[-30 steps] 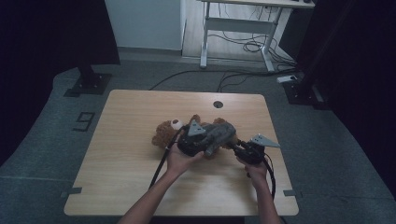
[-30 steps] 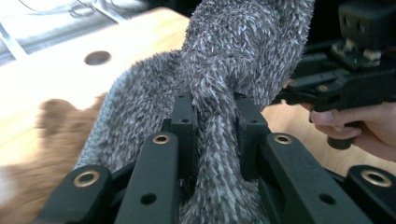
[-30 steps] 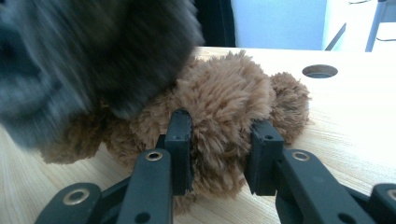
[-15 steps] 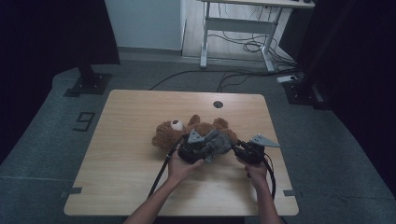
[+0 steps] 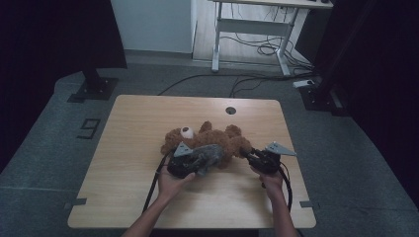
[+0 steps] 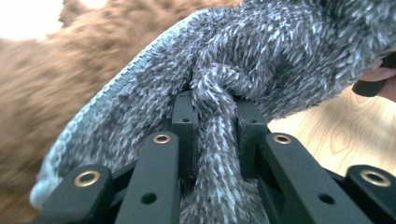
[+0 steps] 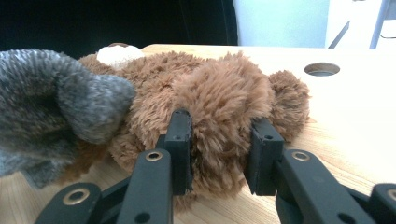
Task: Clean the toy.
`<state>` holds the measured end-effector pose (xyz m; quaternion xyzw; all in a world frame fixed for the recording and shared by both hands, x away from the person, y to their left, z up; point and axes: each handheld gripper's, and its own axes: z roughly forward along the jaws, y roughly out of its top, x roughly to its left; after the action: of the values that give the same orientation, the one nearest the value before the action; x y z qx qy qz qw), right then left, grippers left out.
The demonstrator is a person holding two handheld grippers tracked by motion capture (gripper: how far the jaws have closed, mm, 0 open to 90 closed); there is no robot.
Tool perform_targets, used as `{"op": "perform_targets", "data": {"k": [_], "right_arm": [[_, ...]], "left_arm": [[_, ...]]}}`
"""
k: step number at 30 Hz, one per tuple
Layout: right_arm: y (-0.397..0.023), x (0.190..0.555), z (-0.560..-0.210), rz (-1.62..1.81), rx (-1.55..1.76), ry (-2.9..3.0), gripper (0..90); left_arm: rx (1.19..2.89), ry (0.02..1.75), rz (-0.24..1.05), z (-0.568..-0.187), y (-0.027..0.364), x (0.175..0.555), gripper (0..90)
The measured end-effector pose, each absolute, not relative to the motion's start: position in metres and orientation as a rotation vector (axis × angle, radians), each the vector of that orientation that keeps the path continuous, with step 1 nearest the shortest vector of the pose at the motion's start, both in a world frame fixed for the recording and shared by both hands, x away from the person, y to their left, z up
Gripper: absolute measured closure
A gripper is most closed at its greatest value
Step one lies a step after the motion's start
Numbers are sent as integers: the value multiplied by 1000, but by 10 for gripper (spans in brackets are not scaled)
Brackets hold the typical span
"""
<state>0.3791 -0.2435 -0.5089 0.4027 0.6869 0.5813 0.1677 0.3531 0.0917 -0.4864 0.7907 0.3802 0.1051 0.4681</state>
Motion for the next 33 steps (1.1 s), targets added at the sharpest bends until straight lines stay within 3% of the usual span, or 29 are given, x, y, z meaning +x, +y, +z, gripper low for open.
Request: {"op": "perform_targets", "data": {"k": [8, 13, 26, 33], "right_arm": [[-243, 379, -509, 1656, 1143, 1958, 669], [-243, 380, -509, 1657, 1145, 1955, 669], [-244, 380, -511, 1667, 1154, 1951, 669], [-244, 380, -511, 1665, 1160, 1949, 669]], "left_arm": [[1890, 1007, 276, -488, 135, 348, 737], [1854, 1005, 264, -480, 137, 346, 737], [1917, 839, 292, -442, 45, 353, 736], [2037, 818, 374, -468, -5, 358, 739]]}}
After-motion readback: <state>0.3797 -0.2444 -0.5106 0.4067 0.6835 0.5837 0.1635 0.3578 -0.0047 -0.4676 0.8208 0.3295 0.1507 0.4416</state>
